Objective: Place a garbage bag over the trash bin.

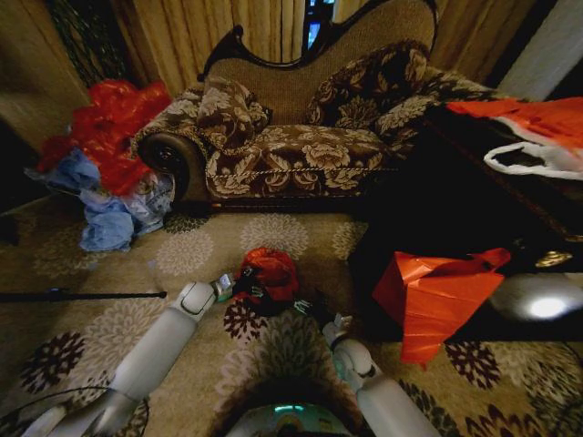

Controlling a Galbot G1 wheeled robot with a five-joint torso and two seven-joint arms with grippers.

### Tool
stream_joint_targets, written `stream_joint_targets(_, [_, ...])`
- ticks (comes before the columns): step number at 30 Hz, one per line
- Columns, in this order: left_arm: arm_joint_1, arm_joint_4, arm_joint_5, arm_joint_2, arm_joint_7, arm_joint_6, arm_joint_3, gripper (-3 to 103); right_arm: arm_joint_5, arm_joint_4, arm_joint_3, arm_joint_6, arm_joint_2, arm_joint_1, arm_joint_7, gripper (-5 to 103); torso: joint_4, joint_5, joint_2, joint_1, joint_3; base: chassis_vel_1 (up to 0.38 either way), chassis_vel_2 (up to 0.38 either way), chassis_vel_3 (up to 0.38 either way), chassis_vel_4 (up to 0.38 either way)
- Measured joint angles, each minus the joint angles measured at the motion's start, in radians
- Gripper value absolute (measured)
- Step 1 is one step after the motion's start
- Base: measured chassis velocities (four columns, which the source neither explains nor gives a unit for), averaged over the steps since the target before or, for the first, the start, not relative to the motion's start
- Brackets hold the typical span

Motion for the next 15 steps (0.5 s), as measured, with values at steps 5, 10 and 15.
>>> stream_joint_targets(5, [0.015,-0.036,-0.026,0.015,0.000,0.003,-0.010,35,-0.003,-0.016,-0.006,-0.001,0.007,0.010,0.005,100,0.0001,0.0000,0.000,0.000,0.000,0.000,0.000,0.000,0.000])
stream_joint_targets(10, [0.017,-0.033,-0.032,0.011,0.001,0.003,-0.012,19,-0.008,-0.020,-0.009,0.000,0.016,0.013,0.011,100,0.0000,0.0000,0.000,0.000,0.000,0.000,0.000,0.000,0.000])
stream_joint_targets(15, [0.017,-0.025,-0.033,0.000,0.002,0.002,-0.012,3,-0.008,-0.018,-0.011,0.003,0.016,0.016,0.020,100,0.0001,-0.0001,0.000,0.000,0.000,0.000,0.000,0.000,0.000])
